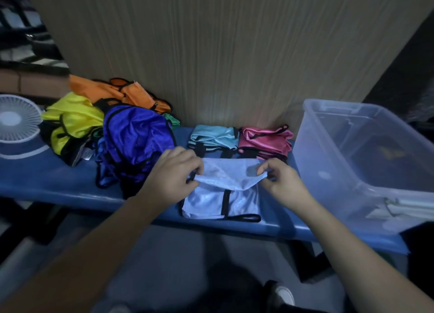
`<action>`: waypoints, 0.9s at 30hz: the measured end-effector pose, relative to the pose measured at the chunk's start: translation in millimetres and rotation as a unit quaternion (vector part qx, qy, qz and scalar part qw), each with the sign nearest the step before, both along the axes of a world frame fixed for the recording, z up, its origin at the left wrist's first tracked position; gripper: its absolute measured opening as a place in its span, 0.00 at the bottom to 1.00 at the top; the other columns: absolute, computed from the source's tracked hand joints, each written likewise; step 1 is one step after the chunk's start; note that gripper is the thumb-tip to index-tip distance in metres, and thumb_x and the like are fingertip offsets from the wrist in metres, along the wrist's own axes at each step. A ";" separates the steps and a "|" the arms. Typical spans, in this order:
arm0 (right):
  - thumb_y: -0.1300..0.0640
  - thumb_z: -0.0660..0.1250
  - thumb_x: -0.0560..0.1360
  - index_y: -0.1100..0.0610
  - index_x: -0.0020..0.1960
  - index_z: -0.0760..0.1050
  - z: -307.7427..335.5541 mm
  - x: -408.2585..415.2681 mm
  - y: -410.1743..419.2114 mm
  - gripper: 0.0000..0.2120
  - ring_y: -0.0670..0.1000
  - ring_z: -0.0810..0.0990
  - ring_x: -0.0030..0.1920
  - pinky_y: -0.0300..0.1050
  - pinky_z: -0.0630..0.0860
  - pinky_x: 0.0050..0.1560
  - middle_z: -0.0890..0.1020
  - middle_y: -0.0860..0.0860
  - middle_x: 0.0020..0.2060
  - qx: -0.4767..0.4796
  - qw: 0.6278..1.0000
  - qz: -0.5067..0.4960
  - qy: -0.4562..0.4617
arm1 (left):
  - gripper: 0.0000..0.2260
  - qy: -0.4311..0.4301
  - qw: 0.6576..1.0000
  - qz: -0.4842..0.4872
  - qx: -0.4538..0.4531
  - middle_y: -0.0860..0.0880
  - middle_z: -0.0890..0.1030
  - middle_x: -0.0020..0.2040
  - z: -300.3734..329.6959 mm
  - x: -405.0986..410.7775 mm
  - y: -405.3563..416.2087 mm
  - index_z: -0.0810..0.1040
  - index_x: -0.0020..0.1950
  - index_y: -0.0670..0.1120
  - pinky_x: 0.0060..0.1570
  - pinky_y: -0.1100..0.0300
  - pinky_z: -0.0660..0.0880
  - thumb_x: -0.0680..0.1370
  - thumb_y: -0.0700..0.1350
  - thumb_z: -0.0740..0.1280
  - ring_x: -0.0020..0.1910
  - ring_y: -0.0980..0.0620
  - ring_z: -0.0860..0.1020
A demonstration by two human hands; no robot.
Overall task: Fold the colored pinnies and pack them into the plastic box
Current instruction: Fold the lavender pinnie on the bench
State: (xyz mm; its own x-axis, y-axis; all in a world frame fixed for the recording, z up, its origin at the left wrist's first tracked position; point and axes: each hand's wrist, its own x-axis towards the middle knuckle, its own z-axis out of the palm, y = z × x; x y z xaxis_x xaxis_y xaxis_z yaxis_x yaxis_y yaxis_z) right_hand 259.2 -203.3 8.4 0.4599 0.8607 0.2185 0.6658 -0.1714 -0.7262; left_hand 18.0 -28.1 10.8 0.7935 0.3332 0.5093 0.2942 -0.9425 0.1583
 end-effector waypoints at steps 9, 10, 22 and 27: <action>0.65 0.74 0.70 0.44 0.40 0.77 -8.4 -4.7 -32.3 0.16 0.48 0.81 0.46 0.49 0.77 0.53 0.80 0.47 0.46 -0.073 0.993 0.078 -0.040 | 0.11 0.097 0.995 -0.019 -0.024 0.55 0.73 0.43 -36.8 -27.7 -29.1 0.75 0.46 0.54 0.43 0.60 0.61 0.65 0.44 0.69 0.42 0.54 0.67; 0.65 0.74 0.70 0.45 0.41 0.78 -8.2 -3.1 -33.2 0.15 0.48 0.81 0.46 0.49 0.77 0.53 0.80 0.47 0.46 -0.074 0.992 0.089 -0.042 | 0.11 0.093 0.995 -0.020 -0.030 0.56 0.73 0.44 -36.3 -29.0 -28.9 0.75 0.46 0.54 0.43 0.61 0.60 0.66 0.44 0.69 0.42 0.55 0.67; 0.65 0.76 0.65 0.49 0.41 0.81 -16.5 2.5 -35.2 0.12 0.49 0.80 0.50 0.48 0.75 0.58 0.78 0.50 0.48 -0.085 0.978 0.186 -0.038 | 0.08 0.106 0.986 -0.081 -0.098 0.59 0.70 0.43 -27.8 -37.5 -22.8 0.78 0.48 0.57 0.48 0.68 0.63 0.71 0.50 0.64 0.42 0.59 0.67; 0.58 0.76 0.65 0.39 0.41 0.79 -15.6 0.1 -39.4 0.14 0.48 0.72 0.58 0.40 0.68 0.63 0.74 0.43 0.52 -0.169 0.960 0.207 -0.088 | 0.15 0.168 0.973 -0.107 -0.114 0.61 0.71 0.45 -31.4 -44.5 -22.4 0.82 0.51 0.62 0.53 0.67 0.64 0.70 0.67 0.68 0.46 0.64 0.68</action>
State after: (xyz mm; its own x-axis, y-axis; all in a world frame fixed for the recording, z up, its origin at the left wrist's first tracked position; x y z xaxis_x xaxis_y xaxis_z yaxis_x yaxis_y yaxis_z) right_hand 259.3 -242.7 -7.2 0.0453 0.9970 -0.0632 0.8344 -0.0725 -0.5463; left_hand -26.4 -50.5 -20.5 0.9663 0.2156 0.1404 0.1661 -0.9394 0.2999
